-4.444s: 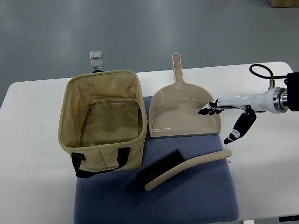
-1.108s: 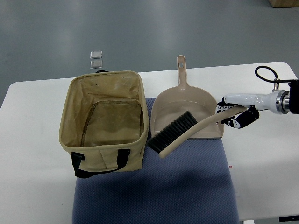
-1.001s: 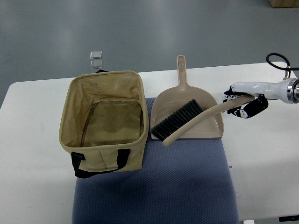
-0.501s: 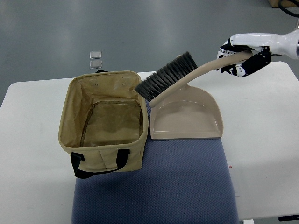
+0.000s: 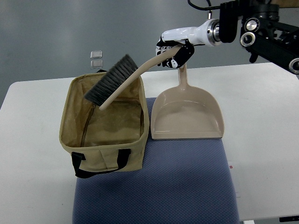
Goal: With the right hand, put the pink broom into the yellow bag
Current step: 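Carry the brush over the tan bag and lower it inside, then open the right hand and lift it away from the bag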
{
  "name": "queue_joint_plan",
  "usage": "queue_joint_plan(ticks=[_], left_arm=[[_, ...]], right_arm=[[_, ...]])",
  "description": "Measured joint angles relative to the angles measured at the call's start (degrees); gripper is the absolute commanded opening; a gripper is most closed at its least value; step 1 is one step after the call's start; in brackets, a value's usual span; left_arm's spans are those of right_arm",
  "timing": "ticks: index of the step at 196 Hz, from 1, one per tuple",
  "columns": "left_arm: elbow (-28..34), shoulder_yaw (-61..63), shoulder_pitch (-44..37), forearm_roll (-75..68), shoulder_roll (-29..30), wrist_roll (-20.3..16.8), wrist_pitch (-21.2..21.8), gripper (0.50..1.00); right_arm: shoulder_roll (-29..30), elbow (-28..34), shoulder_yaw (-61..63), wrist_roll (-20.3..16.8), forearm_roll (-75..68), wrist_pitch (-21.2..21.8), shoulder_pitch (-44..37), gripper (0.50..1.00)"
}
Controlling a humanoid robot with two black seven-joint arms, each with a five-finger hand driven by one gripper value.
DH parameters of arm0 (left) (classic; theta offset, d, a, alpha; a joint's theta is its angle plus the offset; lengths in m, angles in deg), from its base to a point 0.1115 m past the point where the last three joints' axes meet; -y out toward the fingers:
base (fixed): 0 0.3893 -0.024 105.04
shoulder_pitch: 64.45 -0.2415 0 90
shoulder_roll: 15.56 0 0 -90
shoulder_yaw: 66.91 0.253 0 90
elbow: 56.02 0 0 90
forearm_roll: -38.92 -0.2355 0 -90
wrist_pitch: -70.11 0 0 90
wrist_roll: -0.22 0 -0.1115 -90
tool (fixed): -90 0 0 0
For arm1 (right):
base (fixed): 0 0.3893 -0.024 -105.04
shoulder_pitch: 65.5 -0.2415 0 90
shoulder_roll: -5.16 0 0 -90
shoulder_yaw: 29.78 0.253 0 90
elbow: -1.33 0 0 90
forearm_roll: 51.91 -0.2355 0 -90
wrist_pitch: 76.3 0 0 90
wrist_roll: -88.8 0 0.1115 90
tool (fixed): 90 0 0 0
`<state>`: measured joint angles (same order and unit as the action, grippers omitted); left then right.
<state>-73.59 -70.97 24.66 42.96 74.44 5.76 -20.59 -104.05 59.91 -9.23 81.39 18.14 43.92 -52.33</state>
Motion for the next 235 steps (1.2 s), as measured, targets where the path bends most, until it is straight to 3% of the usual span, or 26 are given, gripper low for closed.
queue_joint_plan(ticks=[40, 107, 112, 114, 117, 118, 119, 120, 121, 125, 142, 158, 235], left_arm=[[0.00, 0.01, 0.01, 0.00, 0.00, 0.00, 0.00, 1.000], [-0.19, -0.01, 0.01, -0.08, 0.00, 0.00, -0.03, 1.000], [-0.30, -0.01, 0.00, -0.08, 0.00, 0.00, -0.03, 1.000], [-0.37, -0.01, 0.00, -0.08, 0.00, 0.00, -0.03, 1.000], [-0.41, -0.01, 0.00, -0.08, 0.00, 0.00, -0.03, 1.000], [-0.42, -0.01, 0.00, -0.08, 0.00, 0.00, -0.03, 1.000], [-0.45, -0.01, 0.00, -0.07, 0.00, 0.00, -0.03, 1.000], [-0.47, -0.01, 0.00, -0.07, 0.00, 0.00, -0.03, 1.000], [-0.48, -0.01, 0.00, -0.07, 0.00, 0.00, -0.03, 1.000], [-0.52, -0.01, 0.01, -0.07, 0.00, 0.00, -0.03, 1.000], [-0.68, 0.01, 0.01, -0.02, 0.00, 0.00, -0.03, 1.000], [-0.71, 0.01, 0.01, 0.00, 0.00, 0.00, -0.03, 1.000], [-0.64, -0.07, 0.01, 0.10, 0.00, 0.00, 0.01, 1.000]], right_arm=[[8.55, -6.06, -3.09, 0.14, 3.49, 0.02, -0.82, 0.500], [13.63, -9.34, -4.55, 0.13, 5.23, -0.02, -0.87, 0.502], [13.77, -9.46, -4.55, 0.13, 5.32, -0.06, -0.87, 0.564], [13.81, -9.50, -4.55, 0.13, 5.35, -0.07, -0.87, 0.564], [13.86, -9.55, -4.55, 0.12, 5.40, -0.09, -0.87, 0.631], [13.88, -9.57, -4.55, 0.12, 5.42, -0.09, -0.87, 0.631], [13.89, -9.59, -4.55, 0.12, 5.43, -0.10, -0.87, 0.672], [13.90, -9.60, -4.55, 0.12, 5.45, -0.10, -0.87, 0.672], [13.91, -9.62, -4.55, 0.12, 5.46, -0.11, -0.87, 0.713], [13.94, -9.67, -4.55, 0.12, 5.51, -0.12, -0.87, 0.772], [14.04, -9.82, -4.55, 0.12, 5.62, -0.23, -0.86, 0.897], [14.04, -9.87, -4.55, 0.15, 5.63, -0.24, -0.82, 0.928], [11.78, -9.76, -2.26, 0.20, 4.09, 0.04, -4.39, 0.928]])
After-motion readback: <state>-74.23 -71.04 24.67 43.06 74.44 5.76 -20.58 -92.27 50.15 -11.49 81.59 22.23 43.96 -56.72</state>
